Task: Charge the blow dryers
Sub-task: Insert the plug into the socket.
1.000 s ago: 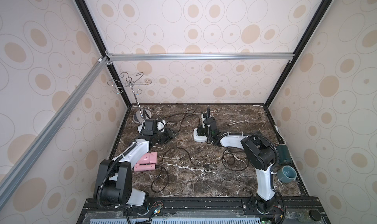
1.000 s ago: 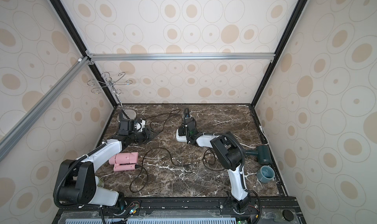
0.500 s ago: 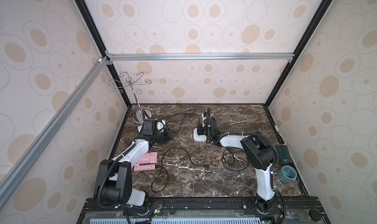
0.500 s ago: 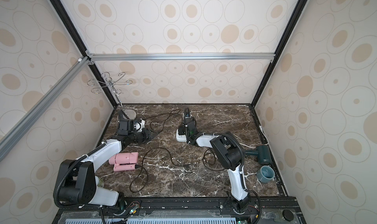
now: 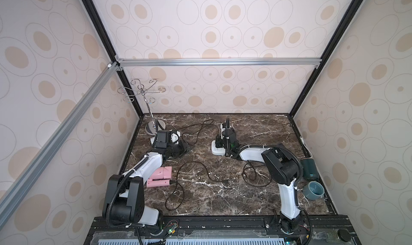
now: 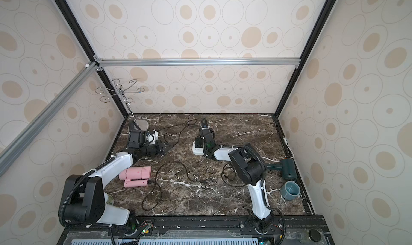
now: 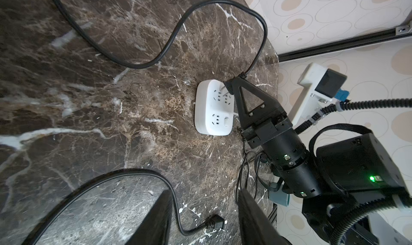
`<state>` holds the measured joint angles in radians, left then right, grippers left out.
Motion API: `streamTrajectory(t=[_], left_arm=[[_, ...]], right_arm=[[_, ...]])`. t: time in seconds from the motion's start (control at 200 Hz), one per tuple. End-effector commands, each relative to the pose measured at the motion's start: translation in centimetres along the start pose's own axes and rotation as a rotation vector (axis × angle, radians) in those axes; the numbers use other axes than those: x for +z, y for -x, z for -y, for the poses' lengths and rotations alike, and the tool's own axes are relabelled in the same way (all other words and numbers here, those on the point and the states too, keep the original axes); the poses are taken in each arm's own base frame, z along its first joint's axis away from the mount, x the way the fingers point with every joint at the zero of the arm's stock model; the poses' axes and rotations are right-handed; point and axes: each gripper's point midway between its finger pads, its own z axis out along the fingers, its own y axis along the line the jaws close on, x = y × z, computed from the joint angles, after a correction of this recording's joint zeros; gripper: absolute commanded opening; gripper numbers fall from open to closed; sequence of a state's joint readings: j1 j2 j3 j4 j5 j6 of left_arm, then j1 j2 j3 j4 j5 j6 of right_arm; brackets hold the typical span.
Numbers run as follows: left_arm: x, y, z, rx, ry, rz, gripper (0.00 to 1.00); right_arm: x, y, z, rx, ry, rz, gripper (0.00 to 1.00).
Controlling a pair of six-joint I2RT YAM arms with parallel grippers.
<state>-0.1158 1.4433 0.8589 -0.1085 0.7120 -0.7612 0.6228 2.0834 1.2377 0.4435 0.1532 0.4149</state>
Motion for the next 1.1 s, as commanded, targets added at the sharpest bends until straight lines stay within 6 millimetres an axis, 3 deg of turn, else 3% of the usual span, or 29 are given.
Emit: streamTrajectory(t=[0.0,0.585,1.096], left_arm=[[-0.3,0.4,0.2,0.029,-0.013,0.013,0.48],[-0.2,0.3,-0.4,0.019,-0.007,0.011,0.48],[0.0,0.2,-0.8,0.012,-0.004,0.007,0.48]], right_arm=[[-0.2,-1.1,0.4,0.007,-0.021,-0.017,0.0],[-1.3,-2.1,0.5,0.019,-0.014,-0.03,0.0],[-1.0,-3.3,0.4,0.004,-0.025,-0.056,0.0]])
